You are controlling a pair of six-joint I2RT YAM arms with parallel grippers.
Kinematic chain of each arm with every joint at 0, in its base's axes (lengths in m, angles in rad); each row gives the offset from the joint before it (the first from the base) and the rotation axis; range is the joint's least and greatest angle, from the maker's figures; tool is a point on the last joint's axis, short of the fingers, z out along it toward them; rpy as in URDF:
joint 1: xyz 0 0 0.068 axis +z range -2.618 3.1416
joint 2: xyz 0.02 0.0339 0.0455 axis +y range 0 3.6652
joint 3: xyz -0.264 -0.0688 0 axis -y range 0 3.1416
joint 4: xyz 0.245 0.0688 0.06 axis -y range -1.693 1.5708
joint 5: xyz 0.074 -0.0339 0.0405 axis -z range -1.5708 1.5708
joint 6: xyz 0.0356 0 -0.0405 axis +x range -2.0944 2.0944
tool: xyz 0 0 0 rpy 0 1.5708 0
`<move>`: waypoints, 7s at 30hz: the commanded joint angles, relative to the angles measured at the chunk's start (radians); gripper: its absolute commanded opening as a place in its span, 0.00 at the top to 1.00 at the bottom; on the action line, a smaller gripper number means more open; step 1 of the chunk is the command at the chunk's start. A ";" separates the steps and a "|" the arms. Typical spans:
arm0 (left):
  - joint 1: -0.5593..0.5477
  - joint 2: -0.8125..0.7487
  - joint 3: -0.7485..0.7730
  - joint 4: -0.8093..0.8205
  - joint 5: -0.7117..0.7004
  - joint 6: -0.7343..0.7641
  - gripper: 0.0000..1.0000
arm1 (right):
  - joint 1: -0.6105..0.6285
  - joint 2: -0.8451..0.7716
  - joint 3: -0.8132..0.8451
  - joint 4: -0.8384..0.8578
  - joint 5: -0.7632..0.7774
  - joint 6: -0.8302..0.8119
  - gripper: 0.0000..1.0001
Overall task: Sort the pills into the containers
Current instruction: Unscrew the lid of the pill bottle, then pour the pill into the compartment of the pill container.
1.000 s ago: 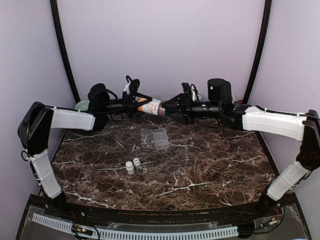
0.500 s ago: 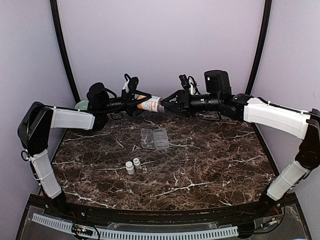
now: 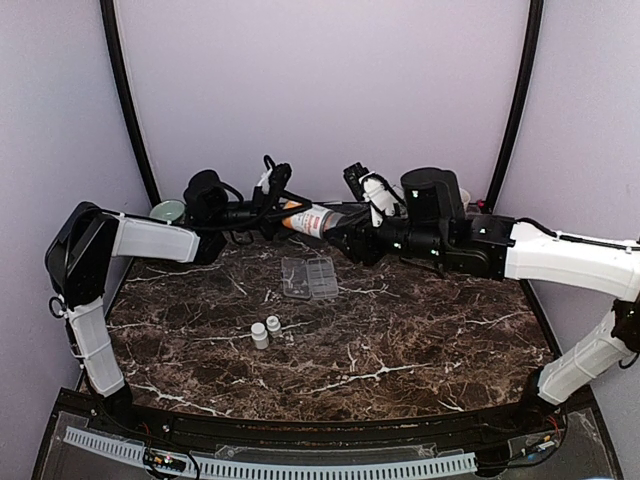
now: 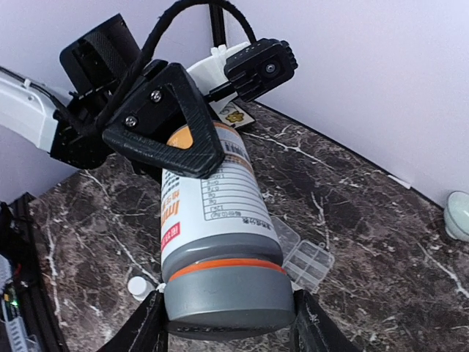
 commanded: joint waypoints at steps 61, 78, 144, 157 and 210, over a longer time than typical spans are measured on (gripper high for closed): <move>0.012 -0.083 0.033 -0.031 -0.025 0.090 1.00 | -0.221 0.107 -0.081 0.494 -0.635 0.972 0.32; 0.011 -0.060 0.041 0.014 -0.043 0.030 1.00 | -0.209 0.043 0.026 0.058 -0.371 0.383 0.60; 0.118 0.248 -0.032 0.486 -0.011 -0.189 1.00 | -0.100 0.005 -0.295 0.264 0.103 0.116 0.60; 0.174 0.326 0.037 0.264 0.070 0.013 1.00 | -0.114 0.020 -0.295 0.247 0.084 0.125 0.60; 0.172 0.429 0.335 -0.723 -0.011 0.829 1.00 | -0.160 0.143 -0.222 0.244 0.002 0.103 0.60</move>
